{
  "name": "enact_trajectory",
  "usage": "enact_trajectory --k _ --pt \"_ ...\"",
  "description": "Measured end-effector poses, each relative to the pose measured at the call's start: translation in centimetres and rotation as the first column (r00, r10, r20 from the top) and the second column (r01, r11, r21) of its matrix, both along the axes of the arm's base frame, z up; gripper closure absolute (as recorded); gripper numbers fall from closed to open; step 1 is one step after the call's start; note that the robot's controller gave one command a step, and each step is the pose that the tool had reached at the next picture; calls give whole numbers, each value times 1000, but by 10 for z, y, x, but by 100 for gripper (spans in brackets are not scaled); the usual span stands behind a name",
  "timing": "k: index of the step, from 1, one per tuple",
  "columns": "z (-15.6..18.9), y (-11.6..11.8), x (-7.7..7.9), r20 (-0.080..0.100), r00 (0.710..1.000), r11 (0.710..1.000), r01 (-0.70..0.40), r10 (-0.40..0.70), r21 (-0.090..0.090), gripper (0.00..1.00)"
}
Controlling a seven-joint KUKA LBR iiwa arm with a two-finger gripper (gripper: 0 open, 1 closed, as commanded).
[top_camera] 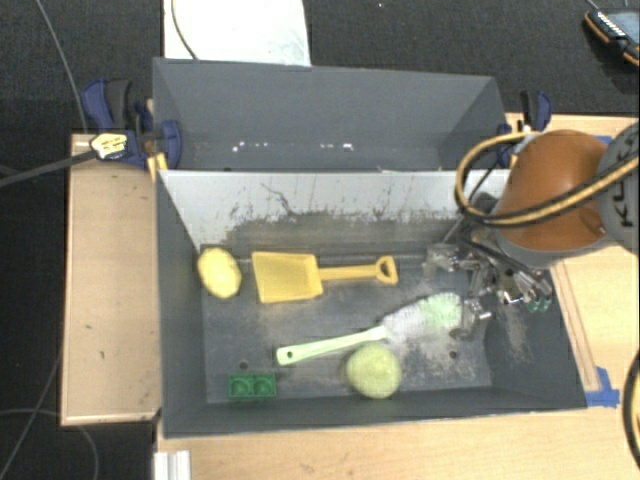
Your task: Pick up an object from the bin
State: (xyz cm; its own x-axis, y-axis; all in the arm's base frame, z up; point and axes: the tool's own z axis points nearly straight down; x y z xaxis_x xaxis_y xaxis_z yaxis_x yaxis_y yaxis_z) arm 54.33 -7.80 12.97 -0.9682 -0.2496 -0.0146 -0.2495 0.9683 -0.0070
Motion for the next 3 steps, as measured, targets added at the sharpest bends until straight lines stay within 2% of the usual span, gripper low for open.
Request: enact_trajectory --k 1,2,3 --pt "-30 0 -4 -16 975 975 -220 220 4 0" --pt "-59 13 -3 0 983 983 -186 186 -2 0" --pt "-59 14 -9 -8 956 956 -293 293 -1 100"
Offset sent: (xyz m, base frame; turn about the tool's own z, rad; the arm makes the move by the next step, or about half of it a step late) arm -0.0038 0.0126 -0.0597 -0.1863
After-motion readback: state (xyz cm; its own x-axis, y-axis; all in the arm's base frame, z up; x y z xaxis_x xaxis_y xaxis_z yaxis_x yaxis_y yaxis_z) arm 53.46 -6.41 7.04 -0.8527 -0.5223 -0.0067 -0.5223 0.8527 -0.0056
